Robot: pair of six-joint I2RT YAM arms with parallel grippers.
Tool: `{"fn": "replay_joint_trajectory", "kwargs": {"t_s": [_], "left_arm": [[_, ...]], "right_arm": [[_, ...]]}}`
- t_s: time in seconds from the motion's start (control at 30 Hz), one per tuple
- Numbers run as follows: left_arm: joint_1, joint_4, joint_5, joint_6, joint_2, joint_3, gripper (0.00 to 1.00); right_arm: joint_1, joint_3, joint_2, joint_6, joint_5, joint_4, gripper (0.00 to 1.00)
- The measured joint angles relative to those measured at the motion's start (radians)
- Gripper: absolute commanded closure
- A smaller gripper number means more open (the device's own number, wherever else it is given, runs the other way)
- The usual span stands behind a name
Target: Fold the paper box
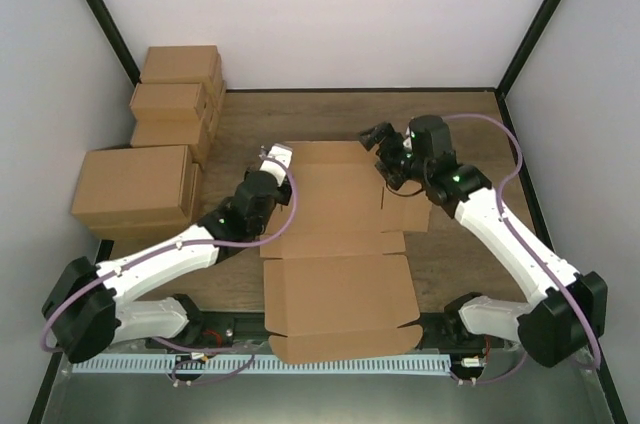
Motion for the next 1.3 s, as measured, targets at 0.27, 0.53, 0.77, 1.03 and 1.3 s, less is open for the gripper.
{"fn": "replay_joint_trajectory", "kwargs": {"t_s": [0.27, 0.53, 0.77, 1.03, 1.3], "left_arm": [[-0.013, 0.108, 0.045, 0.037, -0.188, -0.159, 0.96], [-0.014, 0.173, 0.103, 0.063, -0.275, -0.254, 0.96], [-0.019, 0.225, 0.162, 0.083, -0.354, -0.328, 0.96], [-0.019, 0.239, 0.193, 0.100, -0.373, -0.343, 0.96], [-0.021, 0.239, 0.205, 0.109, -0.378, -0.362, 0.76]], "right_arm": [[-0.005, 0.210, 0.130, 0.088, 0.002, -0.125, 0.00], [-0.005, 0.181, 0.139, 0.193, -0.016, -0.157, 0.00], [-0.005, 0.177, 0.161, 0.246, -0.016, -0.179, 0.10], [-0.005, 0.119, 0.188, 0.279, -0.021, -0.181, 0.36], [-0.005, 0.053, 0.151, 0.304, -0.023, -0.156, 0.80]]}}
